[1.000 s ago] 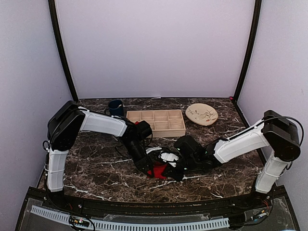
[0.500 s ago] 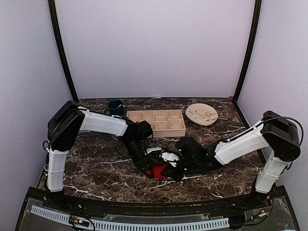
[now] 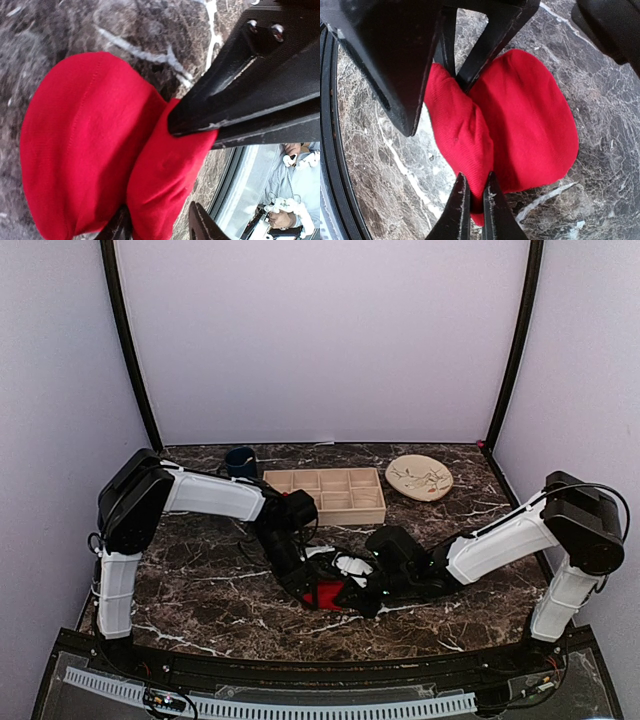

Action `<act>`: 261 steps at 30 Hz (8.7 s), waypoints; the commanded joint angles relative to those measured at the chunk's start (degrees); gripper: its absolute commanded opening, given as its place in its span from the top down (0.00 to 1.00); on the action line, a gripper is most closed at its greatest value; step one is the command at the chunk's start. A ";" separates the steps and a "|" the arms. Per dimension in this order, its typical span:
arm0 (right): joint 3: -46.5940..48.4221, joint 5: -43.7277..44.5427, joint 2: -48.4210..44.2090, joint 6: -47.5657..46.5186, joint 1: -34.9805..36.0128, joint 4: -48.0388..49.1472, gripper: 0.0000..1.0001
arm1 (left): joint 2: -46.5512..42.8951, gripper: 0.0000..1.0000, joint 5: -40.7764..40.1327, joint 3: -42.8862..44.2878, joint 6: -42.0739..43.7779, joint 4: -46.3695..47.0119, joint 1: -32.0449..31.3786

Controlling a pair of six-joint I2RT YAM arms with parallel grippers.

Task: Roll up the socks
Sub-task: Roll the sock at the center of the board.

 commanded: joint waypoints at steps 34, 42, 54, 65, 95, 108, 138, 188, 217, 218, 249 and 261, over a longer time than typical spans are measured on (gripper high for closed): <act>1.26 0.57 1.91 0.36 0.37 0.43 1.00 | -0.38 0.52 -14.13 -8.63 -5.70 3.67 4.37; 3.78 -0.74 3.45 -1.25 0.37 -0.40 1.00 | -2.62 0.45 -7.76 -10.05 -7.90 11.57 4.37; 3.56 -0.39 2.69 -1.13 0.37 0.27 1.00 | -7.38 0.37 -5.40 -13.74 -12.51 20.09 4.59; 3.24 0.35 2.46 -0.97 0.37 0.31 1.00 | -11.51 0.37 -1.34 -19.96 -15.82 28.44 5.80; 7.32 -0.97 4.84 -1.80 -1.34 -3.45 1.00 | -19.37 0.36 6.83 -31.29 -24.87 47.63 9.56; 14.49 -7.03 7.99 -2.15 -3.08 -14.11 1.00 | -26.62 0.38 -0.69 -36.94 -25.36 52.97 9.56; 33.71 -23.82 18.81 -4.68 -8.77 -37.05 1.00 | -35.18 0.47 -16.97 -40.51 -9.98 51.32 -1.70; 39.31 -29.48 22.87 -7.93 -8.77 -43.79 1.00 | -24.97 0.58 -27.93 -28.51 5.38 29.15 -10.82; 43.33 -32.71 24.37 -7.79 -9.12 -45.44 1.00 | -21.99 0.91 -22.32 -27.41 8.24 25.83 -13.97; 43.34 -32.80 24.30 -7.74 -9.07 -45.38 1.00 | -21.70 0.97 -21.85 -27.27 8.30 25.66 -13.95; 22.10 -31.75 12.57 5.02 -16.49 -20.94 0.71 | -18.37 1.00 -7.12 -27.45 4.29 26.72 -4.74; 9.77 -15.60 -1.11 2.58 -16.03 -15.17 0.78 | -9.81 1.00 3.27 -19.16 5.79 19.03 0.05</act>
